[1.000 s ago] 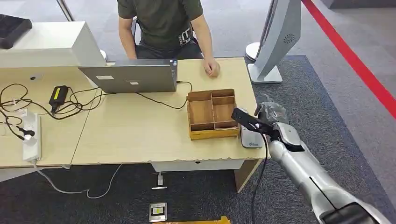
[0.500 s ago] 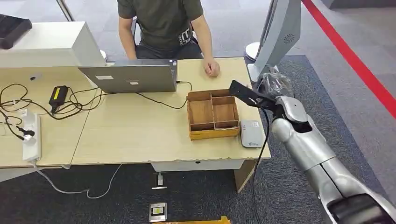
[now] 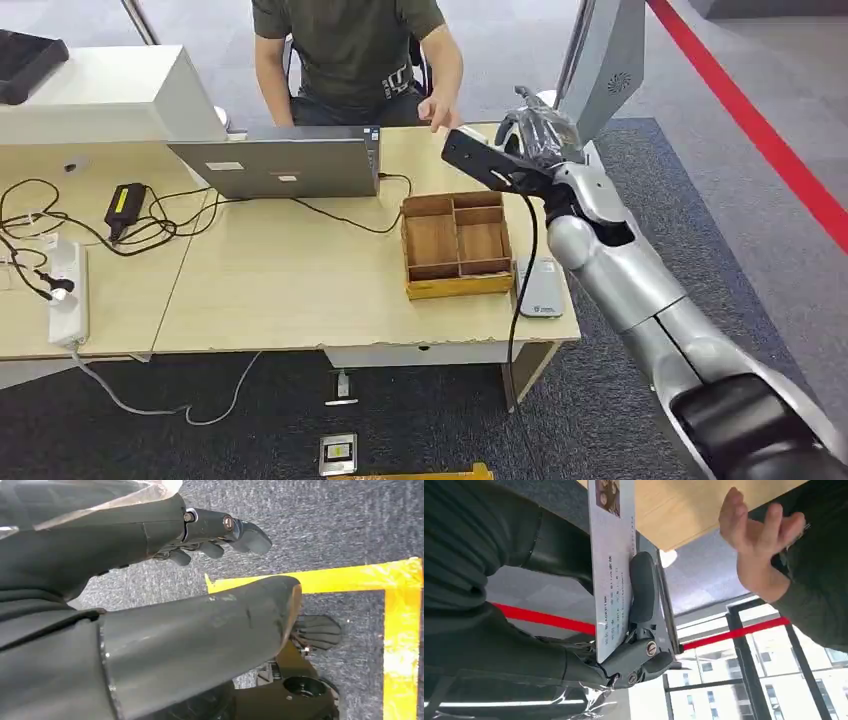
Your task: Pass the card to the sensor for recognition and then transmit it.
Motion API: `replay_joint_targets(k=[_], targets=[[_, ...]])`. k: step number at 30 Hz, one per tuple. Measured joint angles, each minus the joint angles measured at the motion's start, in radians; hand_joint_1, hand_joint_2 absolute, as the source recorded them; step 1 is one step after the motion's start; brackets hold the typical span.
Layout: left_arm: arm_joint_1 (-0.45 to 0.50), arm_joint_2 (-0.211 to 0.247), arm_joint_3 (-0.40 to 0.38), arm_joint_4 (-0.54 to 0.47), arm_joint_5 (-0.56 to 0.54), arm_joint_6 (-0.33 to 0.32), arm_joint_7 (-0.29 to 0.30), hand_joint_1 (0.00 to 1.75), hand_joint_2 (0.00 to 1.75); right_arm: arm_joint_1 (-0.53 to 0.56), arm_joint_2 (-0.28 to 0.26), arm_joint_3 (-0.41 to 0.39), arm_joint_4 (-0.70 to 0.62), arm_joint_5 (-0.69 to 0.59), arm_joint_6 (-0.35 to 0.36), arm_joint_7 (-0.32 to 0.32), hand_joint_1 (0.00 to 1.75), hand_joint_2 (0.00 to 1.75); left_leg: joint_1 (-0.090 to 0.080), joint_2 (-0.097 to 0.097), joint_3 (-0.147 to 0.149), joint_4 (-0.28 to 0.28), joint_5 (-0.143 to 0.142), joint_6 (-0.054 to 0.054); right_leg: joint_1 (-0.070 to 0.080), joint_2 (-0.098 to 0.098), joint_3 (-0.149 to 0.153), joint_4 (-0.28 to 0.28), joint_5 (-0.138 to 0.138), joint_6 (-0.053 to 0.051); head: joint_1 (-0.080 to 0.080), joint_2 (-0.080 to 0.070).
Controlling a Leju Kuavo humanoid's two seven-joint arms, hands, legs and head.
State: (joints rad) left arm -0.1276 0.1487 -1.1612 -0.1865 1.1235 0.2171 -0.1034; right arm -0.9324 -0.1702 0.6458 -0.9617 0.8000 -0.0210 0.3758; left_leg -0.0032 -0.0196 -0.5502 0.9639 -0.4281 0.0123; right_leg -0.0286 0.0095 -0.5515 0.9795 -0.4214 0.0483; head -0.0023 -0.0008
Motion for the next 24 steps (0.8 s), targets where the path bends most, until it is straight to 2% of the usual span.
replay_joint_targets(k=[5,11,14,24], targets=[[0.004,0.0,0.0,0.0,0.016,0.002,0.032,0.0,0.0,-0.014,0.018,0.021,0.052,-0.005,-0.02,-0.008,1.75,1.75,0.0,0.0,0.0,0.0,0.0,0.0,0.0,0.0,0.0,0.0,0.0,0.0,0.0,0.0],[0.006,0.0,0.0,0.0,0.027,0.002,0.034,0.0,0.0,-0.021,0.026,0.04,0.104,-0.025,-0.055,-0.027,1.75,1.75,0.0,0.0,0.0,0.0,0.0,0.0,0.0,0.0,0.0,0.0,0.0,0.0,0.0,0.0],[0.006,0.0,0.0,0.0,0.029,0.005,0.05,0.0,0.0,-0.023,0.027,0.045,0.129,-0.033,-0.059,-0.038,1.75,1.75,0.0,0.0,0.0,0.0,0.0,0.0,0.0,0.0,0.0,0.0,0.0,0.0,0.0,0.0],[0.008,0.0,0.0,0.0,0.028,0.01,0.051,0.0,0.0,-0.024,0.028,0.048,0.174,-0.036,-0.065,-0.045,1.75,1.75,0.0,0.0,0.0,0.0,0.0,0.0,0.0,0.0,0.0,0.0,0.0,0.0,0.0,0.0]])
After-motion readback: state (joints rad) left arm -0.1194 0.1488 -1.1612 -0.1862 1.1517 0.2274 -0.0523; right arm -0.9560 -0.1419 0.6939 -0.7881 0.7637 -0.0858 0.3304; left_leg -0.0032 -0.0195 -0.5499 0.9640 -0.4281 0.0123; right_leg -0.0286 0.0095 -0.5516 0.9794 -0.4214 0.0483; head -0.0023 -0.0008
